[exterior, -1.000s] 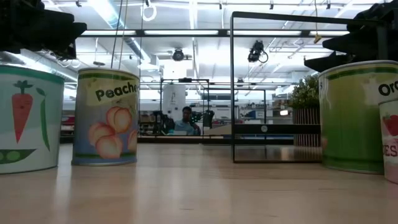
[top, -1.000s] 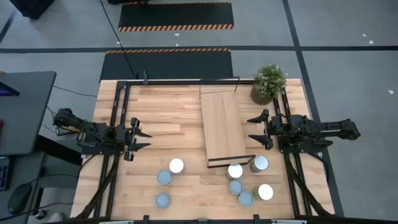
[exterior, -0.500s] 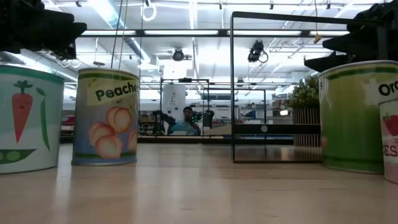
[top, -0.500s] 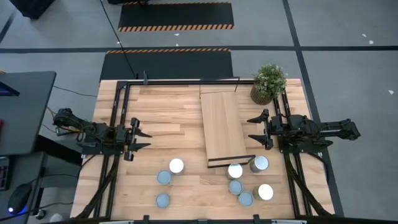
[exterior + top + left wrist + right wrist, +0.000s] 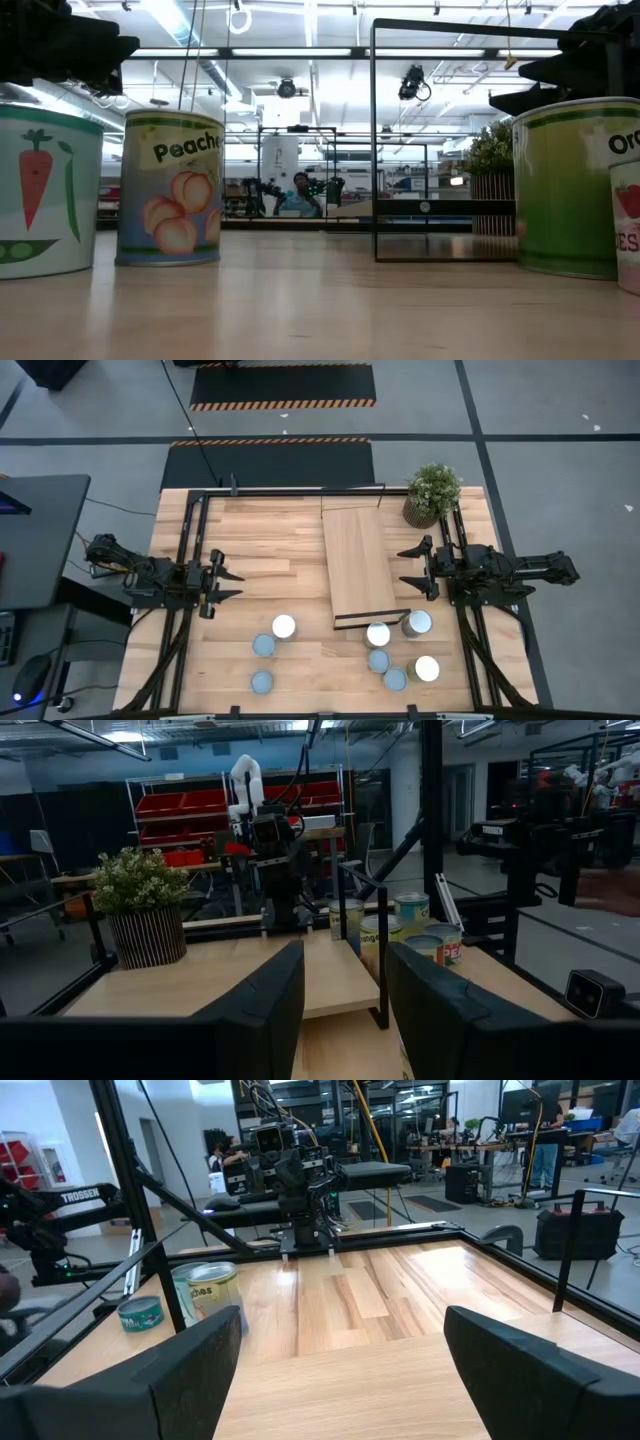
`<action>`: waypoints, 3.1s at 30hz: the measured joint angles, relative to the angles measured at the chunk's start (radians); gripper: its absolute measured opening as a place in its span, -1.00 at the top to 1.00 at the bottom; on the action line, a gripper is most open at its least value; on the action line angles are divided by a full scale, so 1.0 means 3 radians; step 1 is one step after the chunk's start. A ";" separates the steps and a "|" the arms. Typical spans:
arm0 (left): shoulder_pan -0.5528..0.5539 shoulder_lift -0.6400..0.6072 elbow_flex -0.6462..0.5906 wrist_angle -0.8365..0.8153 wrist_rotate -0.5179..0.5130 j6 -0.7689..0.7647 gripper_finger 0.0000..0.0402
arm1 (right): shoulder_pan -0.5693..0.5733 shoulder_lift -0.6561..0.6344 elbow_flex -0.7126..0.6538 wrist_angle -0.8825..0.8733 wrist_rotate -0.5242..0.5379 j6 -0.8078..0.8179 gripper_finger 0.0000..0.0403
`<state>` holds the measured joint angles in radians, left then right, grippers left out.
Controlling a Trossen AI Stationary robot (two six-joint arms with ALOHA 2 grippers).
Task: Pick and place cans onto a shelf
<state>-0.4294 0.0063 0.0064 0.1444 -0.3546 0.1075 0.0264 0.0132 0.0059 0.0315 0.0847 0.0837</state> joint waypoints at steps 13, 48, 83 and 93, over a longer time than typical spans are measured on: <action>0.0006 0.0000 0.0000 0.0429 -0.0003 -0.0914 0.26 | -0.0010 -0.0004 0.0000 0.1763 -0.0021 0.0649 -0.77; 0.0000 0.0000 0.0000 0.0955 0.0200 -0.0937 0.26 | -0.0012 0.0980 0.0938 -0.0032 0.0731 0.0787 -0.73; 0.0000 -0.0001 0.0000 0.1514 0.0141 0.1313 0.26 | 0.1838 0.3714 0.3379 -0.4900 -0.0249 0.3877 -0.61; 0.0000 -0.0001 0.0000 0.1591 0.0129 0.1634 0.26 | 0.2795 0.4188 0.3380 -0.4338 -0.0219 0.4618 -0.61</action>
<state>-0.4294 0.0059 0.0063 0.6216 -0.3160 0.5976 0.8648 1.2696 1.0199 -1.2700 0.0189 1.4691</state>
